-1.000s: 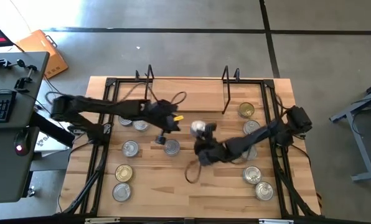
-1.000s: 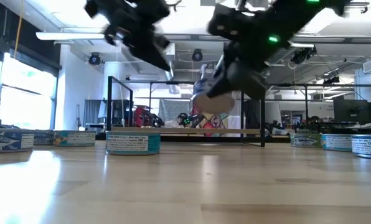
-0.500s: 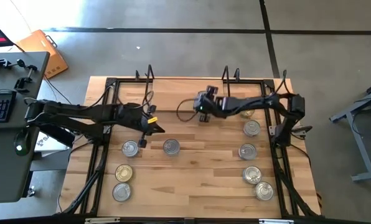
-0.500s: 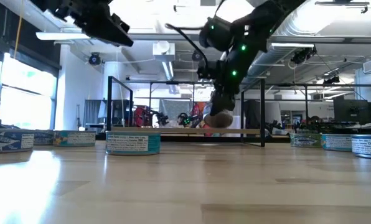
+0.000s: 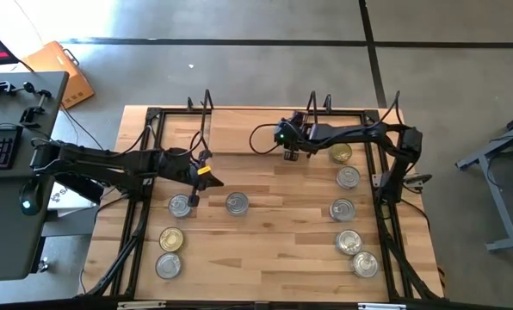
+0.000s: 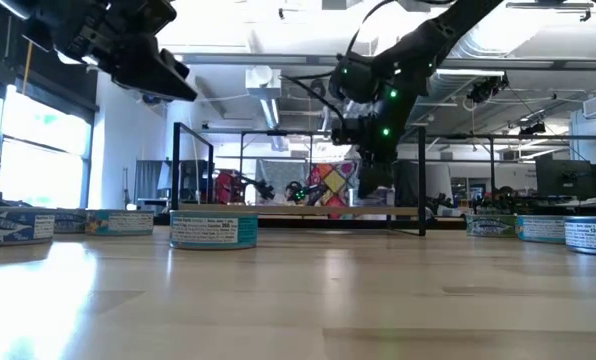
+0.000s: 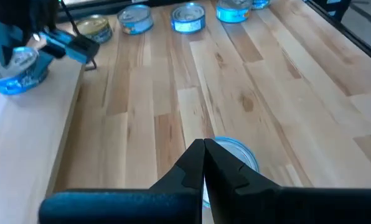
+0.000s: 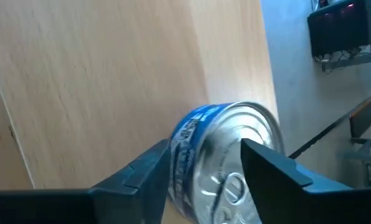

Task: Stack canned seafood by type on shelf
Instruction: Put the blue tuna can on the shelf, then put the light blue tuna can on the shelf

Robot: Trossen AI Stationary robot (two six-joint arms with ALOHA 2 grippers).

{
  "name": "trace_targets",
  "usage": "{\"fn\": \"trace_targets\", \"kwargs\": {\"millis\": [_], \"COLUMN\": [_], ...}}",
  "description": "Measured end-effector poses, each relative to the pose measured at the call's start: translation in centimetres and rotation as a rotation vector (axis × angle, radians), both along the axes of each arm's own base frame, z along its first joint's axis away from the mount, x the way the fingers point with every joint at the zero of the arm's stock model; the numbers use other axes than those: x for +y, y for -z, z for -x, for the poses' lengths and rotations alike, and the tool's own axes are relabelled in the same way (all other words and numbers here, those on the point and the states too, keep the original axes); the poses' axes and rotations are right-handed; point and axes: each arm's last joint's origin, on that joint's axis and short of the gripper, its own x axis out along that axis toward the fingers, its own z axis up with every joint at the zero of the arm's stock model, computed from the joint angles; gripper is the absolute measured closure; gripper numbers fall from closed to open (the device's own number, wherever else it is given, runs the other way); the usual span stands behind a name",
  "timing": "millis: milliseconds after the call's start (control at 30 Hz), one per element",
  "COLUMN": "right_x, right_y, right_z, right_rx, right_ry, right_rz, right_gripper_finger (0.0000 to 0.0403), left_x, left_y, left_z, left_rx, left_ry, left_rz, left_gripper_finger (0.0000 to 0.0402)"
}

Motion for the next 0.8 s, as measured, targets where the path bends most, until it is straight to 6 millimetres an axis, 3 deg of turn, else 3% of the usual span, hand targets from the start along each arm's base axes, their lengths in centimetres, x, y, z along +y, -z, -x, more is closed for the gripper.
{"fn": "trace_targets", "kwargs": {"millis": [200,600,800], "right_x": [-0.2,-1.5,-1.2], "right_y": [-0.2,-0.3,-1.3], "right_z": [0.1,0.7,-0.4], "right_rx": [0.047,0.025,-0.144], "right_ry": [0.019,0.101,0.186], "right_rz": [0.079,0.098,0.094], "right_gripper_finger": [0.0181,0.0179,0.0178], "left_x": [-0.1,-0.7,-0.9], "left_y": [0.0,-0.4,-0.5], "left_z": [0.0,-0.2,-0.3], "left_rx": [0.001,-0.049,-0.064], "left_ry": [-0.005,0.022,0.033], "left_rz": [0.019,0.019,0.018], "left_gripper_finger": [0.0401,0.0401,0.0401]}}
